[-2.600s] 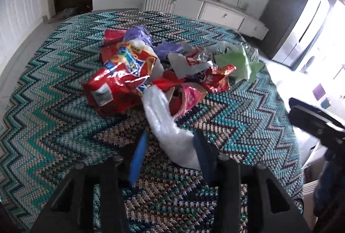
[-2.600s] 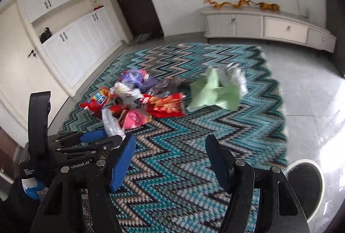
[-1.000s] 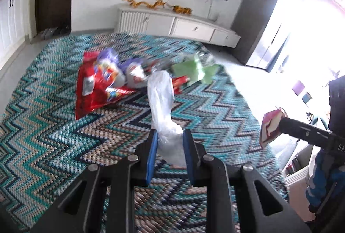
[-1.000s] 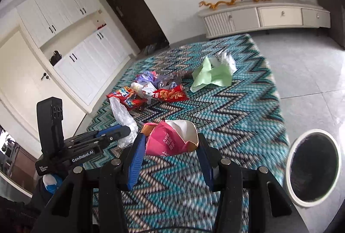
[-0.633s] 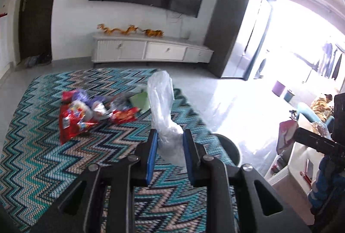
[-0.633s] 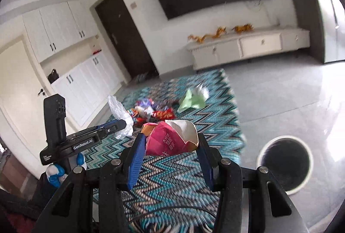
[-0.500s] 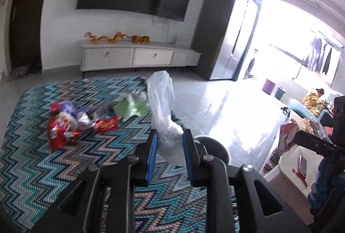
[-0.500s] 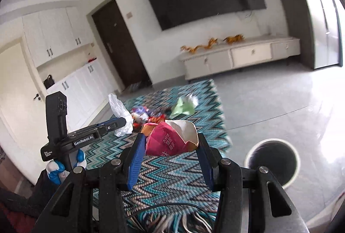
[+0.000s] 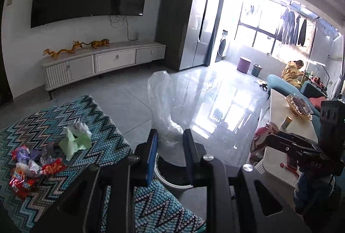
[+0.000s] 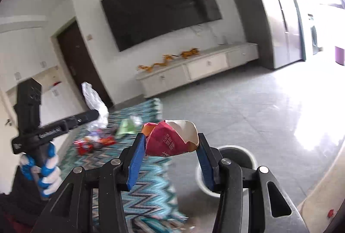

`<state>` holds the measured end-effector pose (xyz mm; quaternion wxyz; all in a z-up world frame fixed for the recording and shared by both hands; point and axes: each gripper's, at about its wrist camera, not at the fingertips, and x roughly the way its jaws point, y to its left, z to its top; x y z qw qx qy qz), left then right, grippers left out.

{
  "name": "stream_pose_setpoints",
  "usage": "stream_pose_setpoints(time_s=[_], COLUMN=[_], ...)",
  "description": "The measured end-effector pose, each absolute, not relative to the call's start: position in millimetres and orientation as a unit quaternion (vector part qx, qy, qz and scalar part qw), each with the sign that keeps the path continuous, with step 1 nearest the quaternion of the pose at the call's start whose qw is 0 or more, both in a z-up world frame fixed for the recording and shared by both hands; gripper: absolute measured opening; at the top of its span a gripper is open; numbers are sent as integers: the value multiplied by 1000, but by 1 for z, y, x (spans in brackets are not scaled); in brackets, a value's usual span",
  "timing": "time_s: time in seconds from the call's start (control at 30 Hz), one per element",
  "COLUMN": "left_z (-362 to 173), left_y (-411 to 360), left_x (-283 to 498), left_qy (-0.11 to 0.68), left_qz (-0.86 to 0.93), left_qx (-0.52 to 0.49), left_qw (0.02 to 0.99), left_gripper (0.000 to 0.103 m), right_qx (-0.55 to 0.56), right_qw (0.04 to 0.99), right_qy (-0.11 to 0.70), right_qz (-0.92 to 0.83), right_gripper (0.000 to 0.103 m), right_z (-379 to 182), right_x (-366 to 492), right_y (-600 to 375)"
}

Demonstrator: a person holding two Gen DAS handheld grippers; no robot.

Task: Collect trash
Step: 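Carry both items over the white bin and open both tools to drop them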

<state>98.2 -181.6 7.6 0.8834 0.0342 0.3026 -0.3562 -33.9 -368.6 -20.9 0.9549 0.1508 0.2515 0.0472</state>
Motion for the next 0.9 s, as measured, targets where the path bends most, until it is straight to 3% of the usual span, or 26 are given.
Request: stream_pose_setpoints(time_s=[0.3, 0.73, 0.87, 0.9], left_z=[-63, -152, -164, -164], left_y=[-273, -339, -341, -341], left_x=[173, 246, 248, 248], left_qy=[392, 495, 504, 504], left_qz=[-378, -400, -398, -399], left_qx=[50, 14, 18, 17], left_qw=[837, 771, 766, 766], left_gripper=[25, 31, 49, 49], right_qx=[160, 198, 203, 204], right_qw=[935, 897, 893, 892], right_qy=[316, 393, 398, 397], right_qz=[-12, -48, -59, -65], right_gripper=[46, 47, 47, 47], right_z=[-80, -181, -190, -191], right_x=[39, 124, 119, 115], right_y=[-424, -480, -485, -487])
